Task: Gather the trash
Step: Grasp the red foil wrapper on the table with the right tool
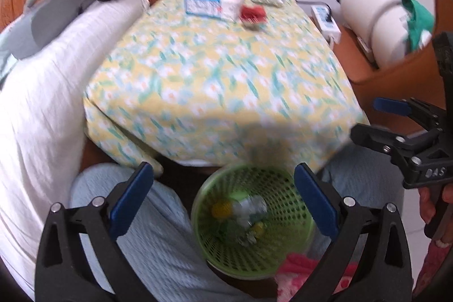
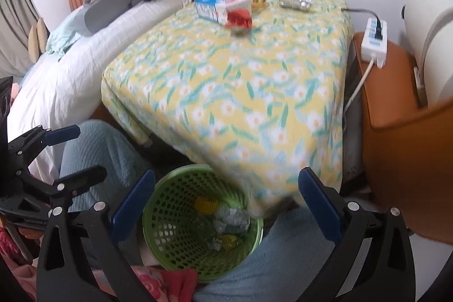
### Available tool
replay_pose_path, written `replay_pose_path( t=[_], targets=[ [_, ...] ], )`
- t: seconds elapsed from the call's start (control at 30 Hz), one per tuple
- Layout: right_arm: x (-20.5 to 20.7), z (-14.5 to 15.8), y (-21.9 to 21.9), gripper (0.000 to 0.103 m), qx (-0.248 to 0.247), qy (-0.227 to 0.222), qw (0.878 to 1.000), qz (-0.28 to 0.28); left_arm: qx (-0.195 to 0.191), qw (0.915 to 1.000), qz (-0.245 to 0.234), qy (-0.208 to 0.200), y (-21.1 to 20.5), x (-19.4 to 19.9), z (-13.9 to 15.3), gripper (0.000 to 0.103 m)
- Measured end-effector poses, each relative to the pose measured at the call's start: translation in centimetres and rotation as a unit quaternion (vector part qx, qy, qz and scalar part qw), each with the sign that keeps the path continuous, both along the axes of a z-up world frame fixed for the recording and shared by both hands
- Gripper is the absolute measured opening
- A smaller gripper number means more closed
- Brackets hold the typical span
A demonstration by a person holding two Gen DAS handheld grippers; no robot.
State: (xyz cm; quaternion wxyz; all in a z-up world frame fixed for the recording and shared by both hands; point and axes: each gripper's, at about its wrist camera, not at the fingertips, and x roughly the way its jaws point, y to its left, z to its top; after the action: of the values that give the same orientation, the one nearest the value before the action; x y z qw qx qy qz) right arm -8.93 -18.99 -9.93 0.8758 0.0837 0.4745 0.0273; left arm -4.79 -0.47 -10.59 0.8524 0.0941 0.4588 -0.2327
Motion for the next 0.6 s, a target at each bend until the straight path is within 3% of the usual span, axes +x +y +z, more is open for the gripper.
replay_pose_path(
  t=[0.4, 0.6],
  targets=[
    [9.8, 2.0, -0.8, 0.100, -0.014, -0.042, 0.999, 0.019, -0.017, 0.9965, 0.066, -0.049, -0.3, 9.4, 3.4, 0.095],
    [16.3, 0.4, -0.6, 0.100, -0.078, -0.051, 0.994, 0.064, -0.018, 0.9947, 0.089, -0.049, -1.0, 12.9, 3.5, 0.095]
  ],
)
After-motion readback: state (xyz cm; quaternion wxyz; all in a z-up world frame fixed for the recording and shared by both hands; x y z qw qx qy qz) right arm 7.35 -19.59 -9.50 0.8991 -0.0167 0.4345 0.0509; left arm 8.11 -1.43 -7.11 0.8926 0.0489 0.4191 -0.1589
